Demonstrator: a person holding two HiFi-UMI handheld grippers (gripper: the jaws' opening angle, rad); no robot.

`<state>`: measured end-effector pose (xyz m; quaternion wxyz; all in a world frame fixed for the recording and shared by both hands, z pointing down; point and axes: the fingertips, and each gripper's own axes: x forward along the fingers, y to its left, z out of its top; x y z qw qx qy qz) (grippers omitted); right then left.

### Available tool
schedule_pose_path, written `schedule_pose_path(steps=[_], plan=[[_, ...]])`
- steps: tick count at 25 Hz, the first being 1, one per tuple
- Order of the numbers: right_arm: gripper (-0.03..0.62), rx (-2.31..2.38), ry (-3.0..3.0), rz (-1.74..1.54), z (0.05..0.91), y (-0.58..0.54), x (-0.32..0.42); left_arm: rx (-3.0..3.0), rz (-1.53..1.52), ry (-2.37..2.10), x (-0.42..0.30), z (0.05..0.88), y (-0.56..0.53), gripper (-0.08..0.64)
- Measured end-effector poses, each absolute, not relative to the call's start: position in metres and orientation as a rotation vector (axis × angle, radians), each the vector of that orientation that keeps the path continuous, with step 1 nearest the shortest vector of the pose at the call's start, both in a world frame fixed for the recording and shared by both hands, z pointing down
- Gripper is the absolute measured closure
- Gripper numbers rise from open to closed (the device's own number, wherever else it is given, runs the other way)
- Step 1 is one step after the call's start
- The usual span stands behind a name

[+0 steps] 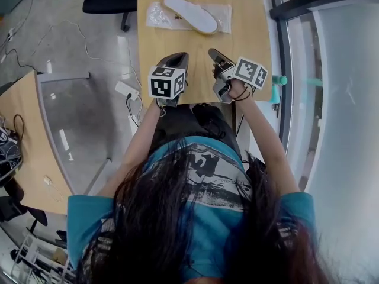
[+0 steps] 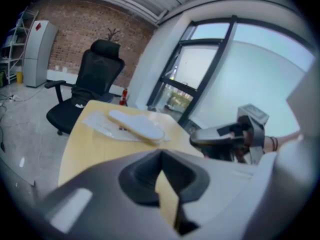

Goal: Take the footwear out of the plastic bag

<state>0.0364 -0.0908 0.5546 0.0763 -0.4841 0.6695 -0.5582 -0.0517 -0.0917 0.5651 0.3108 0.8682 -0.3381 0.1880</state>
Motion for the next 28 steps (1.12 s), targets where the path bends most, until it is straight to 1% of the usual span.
schedule_pose_path(steps=[5, 12, 19, 28], plan=[[0.568, -1.462, 2.207, -1.625, 0.545, -0.074, 0.024, 2.275, 0.459, -0.926, -0.057, 0.556, -0.076, 0.555], [0.571, -1.334, 2.359, -1.594, 0.524, -0.033, 0.014, 2.246, 0.387, -1.023, -0.059, 0.537, -0.041, 0.555], [0.571, -1.257, 2.439, -1.574, 0.521, 0.051, 0.044, 2.149, 0.273, -1.168, -0.054, 0.526, 0.023, 0.555], [0.571, -1.19, 2.546, -1.531, 0.517, 0.13, 0.074, 2.107, 0.246, -1.264, -0.036, 0.514, 0.117, 0.555]])
